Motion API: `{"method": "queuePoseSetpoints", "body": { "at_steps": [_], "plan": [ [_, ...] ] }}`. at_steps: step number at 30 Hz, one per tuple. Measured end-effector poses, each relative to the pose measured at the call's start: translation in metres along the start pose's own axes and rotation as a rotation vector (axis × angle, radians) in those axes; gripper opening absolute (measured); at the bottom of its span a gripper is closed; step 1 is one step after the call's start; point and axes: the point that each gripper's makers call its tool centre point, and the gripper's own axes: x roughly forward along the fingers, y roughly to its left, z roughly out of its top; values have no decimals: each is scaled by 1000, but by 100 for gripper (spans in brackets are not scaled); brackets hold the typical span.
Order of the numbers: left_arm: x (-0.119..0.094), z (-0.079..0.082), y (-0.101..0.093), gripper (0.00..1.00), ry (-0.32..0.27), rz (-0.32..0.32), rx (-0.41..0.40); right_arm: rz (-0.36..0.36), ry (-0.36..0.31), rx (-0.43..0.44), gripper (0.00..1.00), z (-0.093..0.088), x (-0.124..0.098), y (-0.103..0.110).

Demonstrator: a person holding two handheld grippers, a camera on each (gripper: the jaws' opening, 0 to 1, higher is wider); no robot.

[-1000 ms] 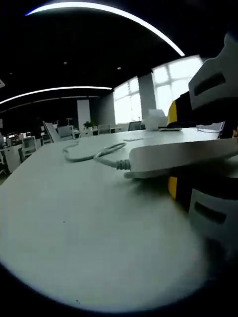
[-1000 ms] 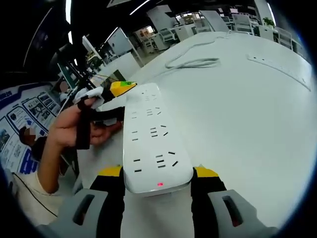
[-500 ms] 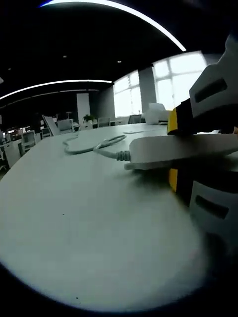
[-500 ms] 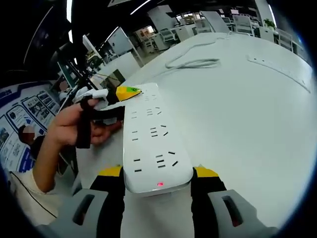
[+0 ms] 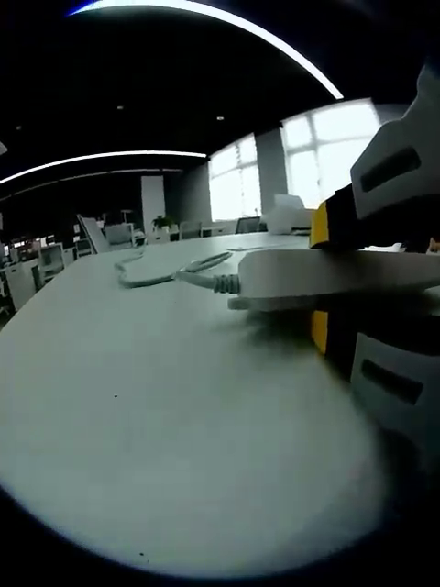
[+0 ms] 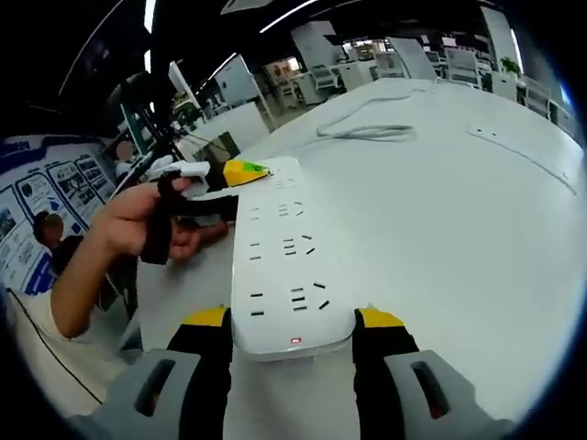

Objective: Pick up the power strip scattered on the table, fix it on the side mounting bracket of the table, and press the switch

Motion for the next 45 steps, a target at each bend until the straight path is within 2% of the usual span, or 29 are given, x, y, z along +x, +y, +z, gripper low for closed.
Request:
{"method": "queuePoseSetpoints", "body": {
  "at_steps": [10,14,27,30,36,40,45],
  "plan": [
    [-1,-2,-5,25,18,-34,24,-42,-49,-128,60,3,-9,4],
    [-2,-3,-7,25,27,-51,45,-45,-82,-144,62,6,-14,1],
    [-3,-5,-15,25,55,-105,78,-18,-178,-144,61,7,-33,4],
    [-2,1,-14,25,58,-97,68,-24,-183,-156,61,6,-36,3],
    [-2,2,-17,25,72,-110,76,-14,-196,-168,61,3,-41,4],
    [-5,5,-21,25,77,-129,65,5,-246,-229,59,7,-47,7],
    [-7,14,-20,25,84,-129,96,24,-296,-227,60,13,-55,5]
  ]
}}
